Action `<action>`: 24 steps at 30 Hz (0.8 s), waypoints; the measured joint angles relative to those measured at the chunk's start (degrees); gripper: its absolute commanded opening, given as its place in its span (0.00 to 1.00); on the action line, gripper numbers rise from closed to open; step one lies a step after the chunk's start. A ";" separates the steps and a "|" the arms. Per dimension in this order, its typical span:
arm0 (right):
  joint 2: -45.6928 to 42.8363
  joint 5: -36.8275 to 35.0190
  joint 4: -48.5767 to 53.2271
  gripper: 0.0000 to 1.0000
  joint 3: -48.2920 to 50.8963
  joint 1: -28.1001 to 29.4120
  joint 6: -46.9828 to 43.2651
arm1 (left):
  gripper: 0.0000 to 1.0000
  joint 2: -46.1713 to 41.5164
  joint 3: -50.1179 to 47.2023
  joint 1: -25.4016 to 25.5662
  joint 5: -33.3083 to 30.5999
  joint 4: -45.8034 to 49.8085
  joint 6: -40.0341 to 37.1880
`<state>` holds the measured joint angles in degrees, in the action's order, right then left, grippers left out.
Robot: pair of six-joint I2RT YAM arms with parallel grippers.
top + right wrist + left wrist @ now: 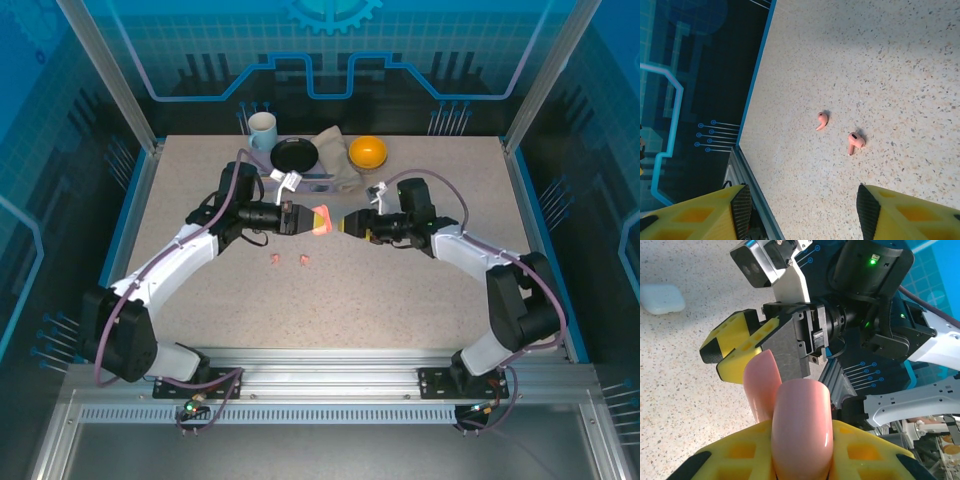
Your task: Insert the wireless bluetooth earbuds into the charging case
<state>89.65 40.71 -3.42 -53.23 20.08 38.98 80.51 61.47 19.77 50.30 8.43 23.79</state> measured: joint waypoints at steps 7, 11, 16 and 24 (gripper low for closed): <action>-6.99 3.37 0.33 0.55 0.00 -0.50 -0.09 | 0.02 0.00 0.00 0.00 0.22 -0.85 0.02; -8.68 6.32 0.15 0.49 -0.11 -0.52 -0.31 | 0.02 0.02 0.00 0.00 0.57 -1.05 0.02; -8.66 7.85 0.35 0.45 -0.70 0.11 -0.26 | 0.02 0.15 0.22 0.00 0.59 -1.31 0.04; -6.97 7.91 -0.17 0.42 -3.76 2.78 -0.22 | 0.02 0.17 0.79 0.00 0.59 -1.49 0.13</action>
<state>82.67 48.62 -3.60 -56.99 22.85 38.76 80.68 62.26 19.77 50.89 6.94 23.92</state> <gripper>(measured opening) 0.432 0.231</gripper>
